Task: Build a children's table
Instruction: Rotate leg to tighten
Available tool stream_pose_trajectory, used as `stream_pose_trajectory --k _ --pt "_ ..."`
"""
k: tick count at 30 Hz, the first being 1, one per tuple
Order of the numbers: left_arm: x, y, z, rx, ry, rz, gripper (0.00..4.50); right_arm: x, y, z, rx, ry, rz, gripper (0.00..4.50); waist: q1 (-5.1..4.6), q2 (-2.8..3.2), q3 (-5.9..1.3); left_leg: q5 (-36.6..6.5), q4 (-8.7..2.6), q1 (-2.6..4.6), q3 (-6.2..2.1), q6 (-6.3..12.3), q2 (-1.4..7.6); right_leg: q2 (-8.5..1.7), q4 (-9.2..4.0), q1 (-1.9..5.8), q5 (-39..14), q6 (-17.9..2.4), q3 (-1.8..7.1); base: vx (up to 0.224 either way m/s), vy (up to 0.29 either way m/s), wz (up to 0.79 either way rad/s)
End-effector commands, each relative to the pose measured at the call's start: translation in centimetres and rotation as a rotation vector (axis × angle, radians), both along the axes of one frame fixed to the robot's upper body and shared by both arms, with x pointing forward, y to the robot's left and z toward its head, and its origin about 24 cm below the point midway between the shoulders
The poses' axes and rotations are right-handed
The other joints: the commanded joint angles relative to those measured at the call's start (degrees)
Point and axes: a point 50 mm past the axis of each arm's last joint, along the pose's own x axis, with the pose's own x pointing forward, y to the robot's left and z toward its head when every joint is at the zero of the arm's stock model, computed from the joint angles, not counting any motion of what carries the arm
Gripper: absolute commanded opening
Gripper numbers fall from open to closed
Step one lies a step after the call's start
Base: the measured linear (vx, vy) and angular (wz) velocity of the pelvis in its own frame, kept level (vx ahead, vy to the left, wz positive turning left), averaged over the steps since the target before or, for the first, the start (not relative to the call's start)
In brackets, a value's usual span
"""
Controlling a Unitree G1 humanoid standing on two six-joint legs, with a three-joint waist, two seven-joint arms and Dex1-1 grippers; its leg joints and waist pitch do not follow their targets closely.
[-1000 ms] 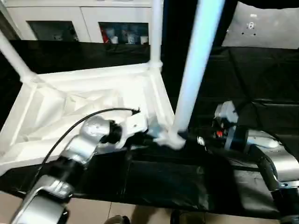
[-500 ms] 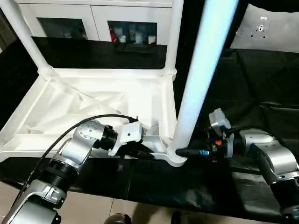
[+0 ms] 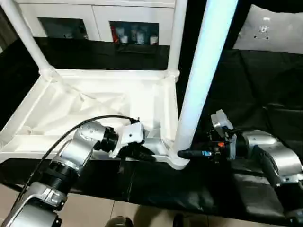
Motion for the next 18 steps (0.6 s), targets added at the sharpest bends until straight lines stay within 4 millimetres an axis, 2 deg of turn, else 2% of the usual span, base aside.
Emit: stream_pose_trajectory --k 1,2,3,4,5,6,7,8,10,11,12,13,14,16,17,18 --pt "1.2 -2.2 0.5 -0.057 -0.019 0.115 0.0 -0.1 3.6 -0.7 0.023 0.032 -0.074 2.04 -0.48 -0.8 -2.56 -11.5 -4.22 0.46 -1.1 4.02 3.25 -4.39 -5.2 2.7 -28.2 -8.5 3.32 0.0 0.0 0.0" --pt "1.5 -2.6 0.5 -0.059 -0.019 0.157 0.0 0.3 4.4 -0.8 0.032 0.04 -0.153 2.04 -0.81 -1.05 -2.58 -12.3 -4.18 0.52 -1.35 3.03 2.93 -4.54 -5.5 2.76 -31.2 -7.3 3.07 0.0 0.0 0.0" --pt "1.8 -3.0 0.6 -0.063 -0.02 0.188 0.0 0.7 5.0 -0.9 0.033 0.044 -0.222 2.04 -1.2 -0.75 -2.48 -13.0 -4.28 0.52 -1.43 2.07 2.84 -4.39 -5.8 2.53 -33.0 -6.2 2.95 0.0 0.0 0.0" --pt "2.0 -3.2 0.6 -0.065 -0.022 0.205 0.0 0.9 5.3 -0.9 0.029 0.044 -0.266 2.04 -1.44 -0.86 -2.51 -13.6 -4.28 0.54 -1.61 1.77 2.79 -4.54 -5.89 2.59 -33.5 -5.8 2.86 0.0 0.0 0.0" --pt "2.7 -3.9 0.6 -0.068 -0.037 0.274 0.0 1.8 6.1 -1.5 -0.011 0.057 -0.438 2.04 -1.9 -0.29 -2.45 -14.4 -4.44 0.29 -1.92 1.33 2.84 -4.53 -5.75 2.8 -33.5 -5.5 2.72 0.0 0.0 0.0" --pt "2.9 -4.0 0.6 -0.068 -0.041 0.29 0.0 2.0 6.3 -1.7 -0.022 0.061 -0.477 2.04 -2.34 -0.4 -2.14 -15.6 -4.59 0.26 -1.86 1.1 2.92 -4.23 -6.02 2.39 -34.1 -5.2 2.7 0.0 0.0 0.0" --pt "2.9 -4.0 0.6 -0.068 -0.041 0.29 0.0 2.0 6.3 -1.7 -0.022 0.061 -0.477 2.04 -3.0 -0.55 -2.38 -17.3 -4.51 0.57 -2.12 0.39 2.77 -4.4 -6.14 2.42 -34.7 -5.1 2.45 0.0 0.0 0.0" --pt "3.1 -4.4 0.6 -0.074 -0.044 0.324 0.0 2.2 6.8 -1.8 -0.02 0.066 -0.537 2.04 -3.16 -0.25 -2.45 -17.3 -4.56 0.47 -2.21 0.88 2.88 -4.61 -6.04 2.68 -33.1 -5.3 2.65 0.0 0.0 0.0" --pt "3.8 -5.3 0.8 -0.095 -0.061 0.409 0.0 2.8 8.0 -2.1 -0.026 0.069 -0.647 2.04 -3.57 -0.29 -2.15 -17.9 -4.71 0.63 -1.96 1.44 2.92 -4.36 -6.3 2.15 -31.9 -6.0 2.68 0.0 0.0 0.0" --pt "4.1 -5.7 0.9 -0.104 -0.076 0.447 0.0 3.0 8.6 -2.1 -0.022 0.071 -0.692 2.04 -3.73 -0.31 -2.03 -18.5 -4.66 0.65 -1.93 1.26 2.84 -4.37 -6.38 2.06 -32.6 -6.0 2.64 0.0 0.0 0.0" --pt "4.4 -5.9 1.2 -0.116 -0.097 0.468 0.0 3.2 9.2 -2.0 -0.015 0.073 -0.725 2.04 -3.91 -0.28 -2.2 -19.2 -4.59 0.92 -2.07 0.84 2.77 -4.59 -6.47 2.07 -33.4 -6.0 2.6 0.0 0.0 0.0" --pt "4.5 -6.2 1.4 -0.132 -0.111 0.471 0.0 3.3 9.7 -1.9 -0.003 0.074 -0.742 2.04 -4.06 -0.26 -2.19 -19.3 -4.73 0.85 -2.16 0.95 2.79 -4.55 -6.45 2.17 -32.9 -5.8 2.61 0.0 0.0 0.0" --pt "4.6 -6.3 1.5 -0.142 -0.116 0.476 0.0 3.4 9.9 -1.8 0.009 0.073 -0.742 2.57 -4.17 -0.2 -2.25 -19.2 -4.83 0.7 -2.22 1.18 2.95 -4.62 -6.26 2.28 -31.4 -6.1 2.76 0.0 0.0 0.0" --pt "4.5 -6.4 1.6 -0.144 -0.129 0.461 0.0 3.4 10.0 -1.6 0.026 0.071 -0.744 2.7 -4.23 -0.42 -2.55 -17.6 -4.87 0.44 -2.09 2.06 3.04 -4.62 -5.83 2.63 -27.6 -7.1 3.06 0.0 0.0 0.0" --pt "4.4 -6.2 1.5 -0.131 -0.13 0.444 0.0 3.3 9.6 -1.5 0.034 0.066 -0.742 2.76 -4.14 -0.11 -2.64 -16.3 -4.84 0.3 -1.98 2.67 3.09 -4.7 -5.56 2.75 -25.4 -8.1 3.24 0.0 0.0 0.0" --pt "4.3 -6.0 1.5 -0.122 -0.134 0.429 0.0 3.2 9.2 -1.5 0.039 0.054 -0.732 2.88 -4.11 -0.17 -2.63 -15.8 -4.82 0.26 -1.9 2.89 3.1 -4.68 -5.53 2.79 -24.5 -8.5 3.27 0.0 0.0 0.0"
